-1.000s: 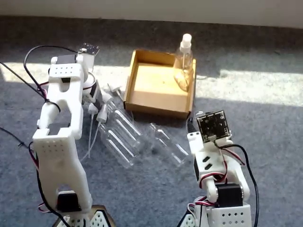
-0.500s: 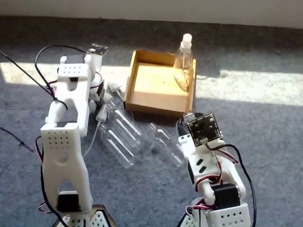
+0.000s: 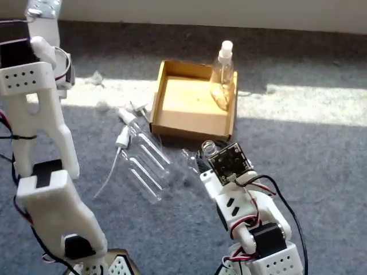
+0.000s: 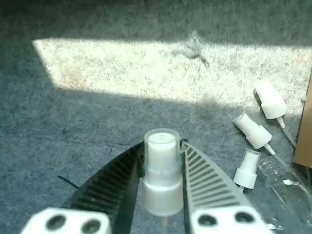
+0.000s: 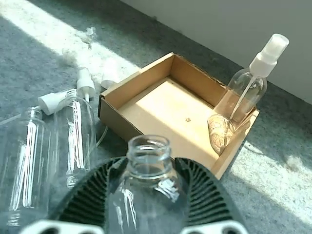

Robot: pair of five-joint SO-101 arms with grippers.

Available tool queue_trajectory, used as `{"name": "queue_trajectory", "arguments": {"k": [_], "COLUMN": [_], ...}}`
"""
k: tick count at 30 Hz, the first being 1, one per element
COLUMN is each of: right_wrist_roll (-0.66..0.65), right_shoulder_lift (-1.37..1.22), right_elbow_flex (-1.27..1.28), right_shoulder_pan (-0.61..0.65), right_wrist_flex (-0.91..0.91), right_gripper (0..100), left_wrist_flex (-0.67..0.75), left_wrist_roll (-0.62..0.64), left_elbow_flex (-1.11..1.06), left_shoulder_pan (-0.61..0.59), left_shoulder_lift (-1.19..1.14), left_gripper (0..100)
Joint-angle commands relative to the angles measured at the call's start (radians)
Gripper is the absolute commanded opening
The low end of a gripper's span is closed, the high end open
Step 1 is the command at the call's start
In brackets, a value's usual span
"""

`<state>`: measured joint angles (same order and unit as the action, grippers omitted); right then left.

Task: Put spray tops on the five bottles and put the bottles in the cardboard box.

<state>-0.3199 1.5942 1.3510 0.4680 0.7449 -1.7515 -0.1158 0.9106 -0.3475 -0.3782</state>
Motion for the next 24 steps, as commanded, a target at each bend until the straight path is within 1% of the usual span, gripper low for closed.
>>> {"name": "queue_trajectory", "arguments": {"k": [1,3,7,9,11,13,15,18,21,24], "right_wrist_roll": [0.014,0.049,0.060,0.060,0.060,0.060,0.060,0.060,0.060,0.060], "right_shoulder_lift": [0.008,0.010,0.016,0.018,0.018,0.018,0.018,0.018,0.018,0.018], "right_elbow_flex": [-0.015,-0.013,-0.013,-0.012,-0.010,-0.007,-0.007,-0.005,-0.005,-0.005], "right_shoulder_pan": [0.015,0.016,0.018,0.031,0.058,0.093,0.113,0.116,0.117,0.117], "right_wrist_flex": [0.001,-0.001,-0.002,-0.002,-0.002,-0.002,-0.002,-0.002,-0.002,-0.002], "right_gripper": [0.4,0.4,0.4,0.4,0.4,0.4,0.4,0.4,0.4,0.4], "left_wrist_flex": [-0.017,-0.015,0.002,0.086,0.213,0.365,0.506,0.683,0.801,0.858], "left_wrist_roll": [0.081,0.110,0.206,0.272,0.330,0.362,0.365,0.368,0.373,0.400], "left_elbow_flex": [-0.044,-0.131,-0.331,-0.438,-0.555,-0.691,-0.826,-1.006,-1.119,-1.168], "left_shoulder_pan": [0.105,0.205,0.484,0.602,0.679,0.731,0.766,0.785,0.786,0.789], "left_shoulder_lift": [0.432,0.611,0.911,1.020,1.112,1.184,1.241,1.288,1.302,1.303], "left_gripper": [3,3,3,3,3,3,3,3,3,3]}}
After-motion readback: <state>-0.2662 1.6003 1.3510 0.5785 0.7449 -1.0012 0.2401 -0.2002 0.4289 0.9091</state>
